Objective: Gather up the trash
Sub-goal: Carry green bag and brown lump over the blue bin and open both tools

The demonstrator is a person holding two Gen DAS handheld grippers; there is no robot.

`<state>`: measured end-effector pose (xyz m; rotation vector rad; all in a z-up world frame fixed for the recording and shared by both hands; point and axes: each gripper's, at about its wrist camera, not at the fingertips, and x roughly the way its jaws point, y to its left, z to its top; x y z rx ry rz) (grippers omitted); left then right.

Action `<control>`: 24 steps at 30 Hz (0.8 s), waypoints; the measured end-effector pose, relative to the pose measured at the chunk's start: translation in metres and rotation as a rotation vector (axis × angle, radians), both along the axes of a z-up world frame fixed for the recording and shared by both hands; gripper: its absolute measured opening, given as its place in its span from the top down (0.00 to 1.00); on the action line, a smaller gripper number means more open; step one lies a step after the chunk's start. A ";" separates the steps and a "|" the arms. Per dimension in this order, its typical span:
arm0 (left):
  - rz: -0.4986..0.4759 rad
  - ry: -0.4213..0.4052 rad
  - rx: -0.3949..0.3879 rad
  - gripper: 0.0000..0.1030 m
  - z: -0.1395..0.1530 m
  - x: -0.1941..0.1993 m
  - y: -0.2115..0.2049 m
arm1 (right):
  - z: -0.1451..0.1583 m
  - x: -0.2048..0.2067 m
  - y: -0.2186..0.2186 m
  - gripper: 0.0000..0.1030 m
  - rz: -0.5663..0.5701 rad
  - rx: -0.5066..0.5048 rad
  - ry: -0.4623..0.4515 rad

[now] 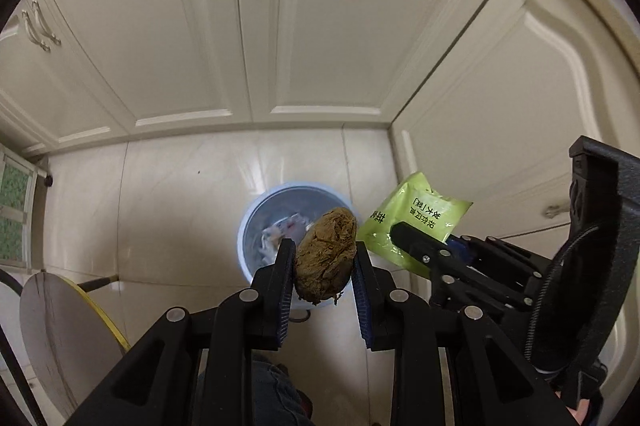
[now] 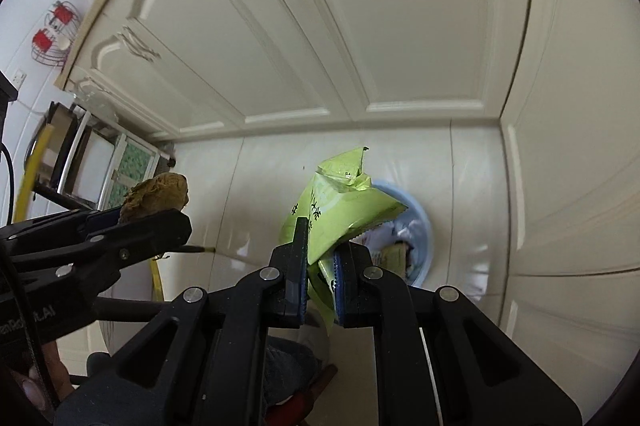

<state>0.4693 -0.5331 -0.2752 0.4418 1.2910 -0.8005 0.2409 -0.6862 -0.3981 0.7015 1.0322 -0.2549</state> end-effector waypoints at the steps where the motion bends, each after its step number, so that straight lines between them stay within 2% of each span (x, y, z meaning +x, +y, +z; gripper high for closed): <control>1: 0.002 0.000 0.005 0.75 -0.002 0.004 -0.007 | -0.005 0.002 0.000 0.90 0.002 0.006 0.010; 4: 0.011 -0.007 0.024 0.53 -0.006 0.010 -0.029 | -0.017 0.007 0.000 0.87 0.000 0.024 0.026; 6: 0.028 -0.019 0.037 0.46 -0.007 0.012 -0.036 | -0.022 0.009 -0.001 0.85 -0.008 0.028 0.040; 7: 0.037 -0.018 0.038 0.42 -0.008 0.012 -0.035 | -0.025 0.010 -0.003 0.81 -0.012 0.035 0.040; 9: 0.049 -0.020 0.039 0.40 -0.011 0.006 -0.037 | -0.028 0.012 -0.006 0.61 -0.024 0.046 0.041; 10: 0.054 -0.025 0.041 0.39 -0.010 0.008 -0.040 | -0.028 0.011 -0.007 0.45 -0.030 0.049 0.041; 12: 0.062 -0.035 0.047 0.34 -0.009 0.001 -0.033 | -0.029 0.010 -0.009 0.32 -0.043 0.054 0.034; 14: 0.076 -0.050 0.049 0.31 -0.005 -0.001 -0.033 | -0.028 0.005 -0.011 0.09 -0.073 0.066 0.026; 16: 0.085 -0.060 0.045 0.30 0.000 -0.006 -0.030 | -0.024 0.000 -0.015 0.01 -0.104 0.067 0.019; 21: 0.102 -0.099 0.047 0.30 0.019 -0.024 -0.014 | -0.012 -0.012 -0.024 0.00 -0.177 0.063 0.021; 24: 0.105 -0.121 0.014 0.30 0.035 -0.036 -0.002 | 0.005 -0.019 -0.024 0.00 -0.208 0.050 0.001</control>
